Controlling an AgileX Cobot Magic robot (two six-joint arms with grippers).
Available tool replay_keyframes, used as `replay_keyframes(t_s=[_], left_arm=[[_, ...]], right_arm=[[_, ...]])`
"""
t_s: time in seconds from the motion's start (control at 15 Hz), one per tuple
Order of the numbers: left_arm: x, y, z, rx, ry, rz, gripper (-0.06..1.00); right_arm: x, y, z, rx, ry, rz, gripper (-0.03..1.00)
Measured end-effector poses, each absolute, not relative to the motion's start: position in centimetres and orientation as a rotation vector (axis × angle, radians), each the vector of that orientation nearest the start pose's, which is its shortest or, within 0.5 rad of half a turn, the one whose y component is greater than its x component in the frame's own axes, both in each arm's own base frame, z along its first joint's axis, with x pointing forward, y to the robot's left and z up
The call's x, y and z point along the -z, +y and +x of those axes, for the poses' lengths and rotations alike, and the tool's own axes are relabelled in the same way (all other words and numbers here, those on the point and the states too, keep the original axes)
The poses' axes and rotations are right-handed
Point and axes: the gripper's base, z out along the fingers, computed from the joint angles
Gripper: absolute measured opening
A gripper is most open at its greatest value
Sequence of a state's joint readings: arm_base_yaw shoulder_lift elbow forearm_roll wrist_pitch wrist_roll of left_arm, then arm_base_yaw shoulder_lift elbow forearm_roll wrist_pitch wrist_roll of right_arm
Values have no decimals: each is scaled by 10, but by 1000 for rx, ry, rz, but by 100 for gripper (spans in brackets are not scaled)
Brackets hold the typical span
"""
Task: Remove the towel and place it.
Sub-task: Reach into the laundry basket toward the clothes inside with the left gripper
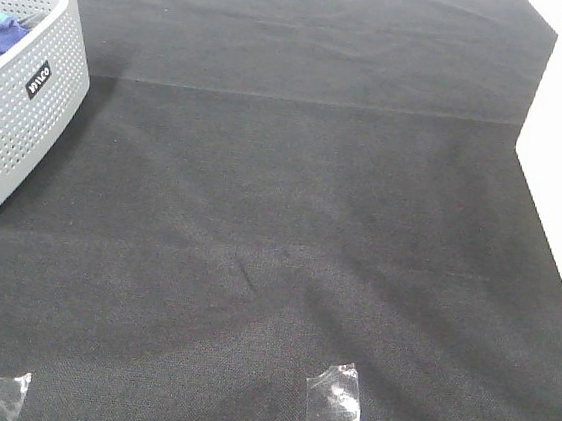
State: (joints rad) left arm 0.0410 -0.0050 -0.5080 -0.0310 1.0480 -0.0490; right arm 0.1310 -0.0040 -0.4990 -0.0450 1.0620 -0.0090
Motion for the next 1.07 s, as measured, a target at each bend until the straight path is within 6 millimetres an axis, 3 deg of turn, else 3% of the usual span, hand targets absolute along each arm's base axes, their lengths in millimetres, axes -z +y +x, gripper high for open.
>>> replay_keyframes(t_s=[1.07], left_arm=[[-281,-3,-6,42,2016,-89,99]], right_arm=[[-277,-4,-5,-22,2037,-141,69]])
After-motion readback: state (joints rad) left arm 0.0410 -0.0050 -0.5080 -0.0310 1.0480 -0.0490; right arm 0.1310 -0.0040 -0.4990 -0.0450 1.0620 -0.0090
